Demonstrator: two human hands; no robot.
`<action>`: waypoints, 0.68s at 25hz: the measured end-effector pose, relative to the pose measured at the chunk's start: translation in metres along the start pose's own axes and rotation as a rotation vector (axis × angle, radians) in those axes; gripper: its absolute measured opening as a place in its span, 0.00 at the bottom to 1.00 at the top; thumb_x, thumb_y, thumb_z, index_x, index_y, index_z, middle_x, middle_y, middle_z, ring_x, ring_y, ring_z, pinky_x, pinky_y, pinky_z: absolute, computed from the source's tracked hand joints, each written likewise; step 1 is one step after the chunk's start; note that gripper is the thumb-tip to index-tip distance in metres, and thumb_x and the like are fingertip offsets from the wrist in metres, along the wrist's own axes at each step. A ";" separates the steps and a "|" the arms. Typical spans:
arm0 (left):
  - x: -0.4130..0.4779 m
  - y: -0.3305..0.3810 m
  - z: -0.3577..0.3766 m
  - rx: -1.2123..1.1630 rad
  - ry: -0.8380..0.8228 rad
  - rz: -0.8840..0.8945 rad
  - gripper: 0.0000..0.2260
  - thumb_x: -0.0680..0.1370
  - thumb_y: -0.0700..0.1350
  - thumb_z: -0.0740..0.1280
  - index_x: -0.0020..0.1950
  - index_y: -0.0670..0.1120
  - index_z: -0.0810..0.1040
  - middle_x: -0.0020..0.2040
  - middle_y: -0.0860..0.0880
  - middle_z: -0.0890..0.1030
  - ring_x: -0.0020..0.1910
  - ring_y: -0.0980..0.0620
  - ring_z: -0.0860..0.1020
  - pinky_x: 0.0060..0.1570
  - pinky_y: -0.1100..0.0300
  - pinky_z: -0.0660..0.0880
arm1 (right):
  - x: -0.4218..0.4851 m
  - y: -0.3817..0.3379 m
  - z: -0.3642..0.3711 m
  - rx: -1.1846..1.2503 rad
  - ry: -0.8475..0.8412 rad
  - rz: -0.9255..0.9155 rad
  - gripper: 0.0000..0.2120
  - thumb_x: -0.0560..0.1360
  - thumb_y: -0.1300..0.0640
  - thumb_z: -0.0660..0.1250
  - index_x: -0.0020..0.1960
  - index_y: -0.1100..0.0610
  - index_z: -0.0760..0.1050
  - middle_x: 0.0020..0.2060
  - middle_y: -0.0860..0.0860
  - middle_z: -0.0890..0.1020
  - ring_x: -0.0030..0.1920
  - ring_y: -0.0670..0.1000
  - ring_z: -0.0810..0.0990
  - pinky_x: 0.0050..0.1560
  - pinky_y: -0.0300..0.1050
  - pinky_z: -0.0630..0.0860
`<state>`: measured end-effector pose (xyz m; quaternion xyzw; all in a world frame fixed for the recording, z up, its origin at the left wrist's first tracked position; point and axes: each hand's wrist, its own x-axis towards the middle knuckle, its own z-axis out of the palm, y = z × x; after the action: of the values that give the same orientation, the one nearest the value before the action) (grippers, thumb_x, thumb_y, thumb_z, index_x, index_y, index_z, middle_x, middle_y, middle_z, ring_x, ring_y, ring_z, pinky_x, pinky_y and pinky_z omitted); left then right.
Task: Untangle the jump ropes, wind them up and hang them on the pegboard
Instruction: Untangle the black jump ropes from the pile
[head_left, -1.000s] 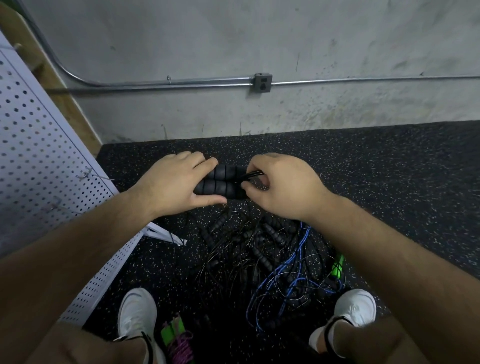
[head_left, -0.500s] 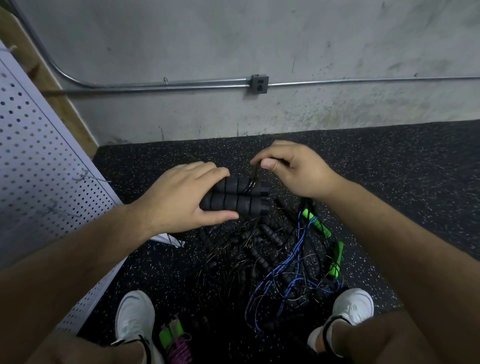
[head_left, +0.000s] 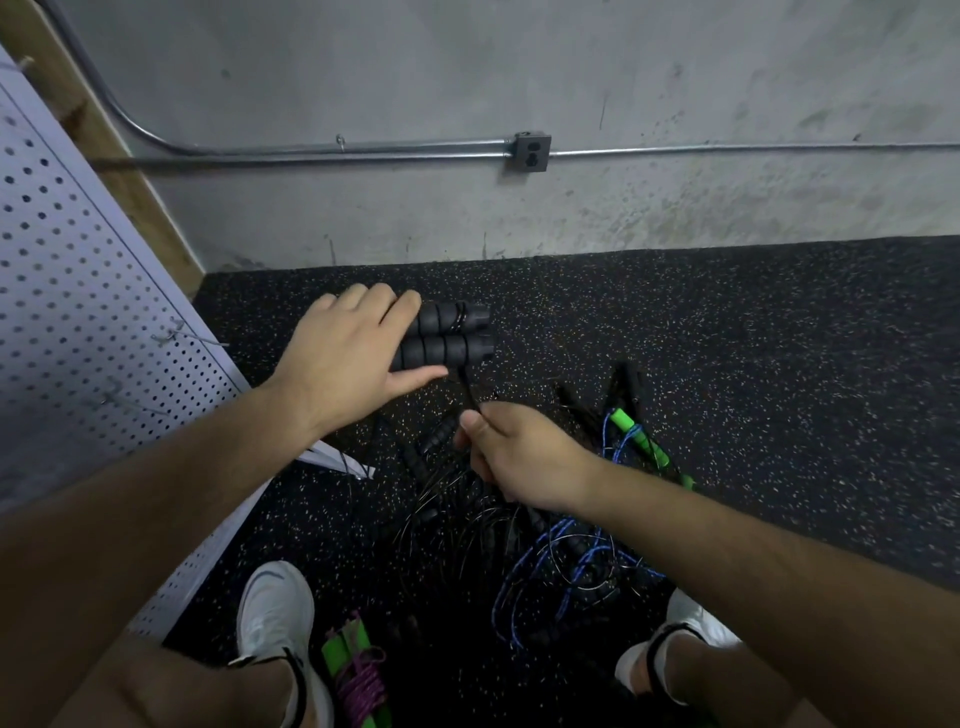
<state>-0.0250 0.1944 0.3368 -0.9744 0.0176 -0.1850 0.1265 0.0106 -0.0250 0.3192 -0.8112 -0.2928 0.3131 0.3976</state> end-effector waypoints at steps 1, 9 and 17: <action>-0.001 -0.003 0.004 0.018 -0.017 0.005 0.35 0.76 0.70 0.60 0.67 0.41 0.73 0.52 0.42 0.79 0.48 0.41 0.78 0.45 0.47 0.75 | -0.002 -0.006 -0.002 -0.033 0.010 -0.002 0.20 0.86 0.48 0.54 0.51 0.63 0.76 0.34 0.52 0.77 0.30 0.49 0.73 0.33 0.46 0.71; -0.025 0.028 0.020 -0.063 -0.087 0.068 0.34 0.75 0.68 0.62 0.69 0.43 0.72 0.55 0.44 0.78 0.53 0.42 0.76 0.47 0.47 0.73 | -0.038 -0.034 -0.032 -0.502 -0.163 -0.052 0.18 0.83 0.50 0.59 0.37 0.56 0.72 0.30 0.47 0.74 0.28 0.45 0.71 0.28 0.39 0.64; -0.061 0.049 0.005 -0.229 -0.180 0.086 0.33 0.72 0.69 0.64 0.70 0.49 0.73 0.56 0.51 0.77 0.55 0.48 0.75 0.53 0.50 0.72 | -0.040 -0.017 -0.052 -0.837 0.063 -0.386 0.10 0.82 0.48 0.61 0.53 0.50 0.79 0.42 0.45 0.82 0.43 0.51 0.79 0.43 0.49 0.76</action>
<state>-0.0788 0.1532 0.2979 -0.9934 0.0688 -0.0883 0.0233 0.0198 -0.0692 0.3698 -0.8417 -0.5276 0.0634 0.0956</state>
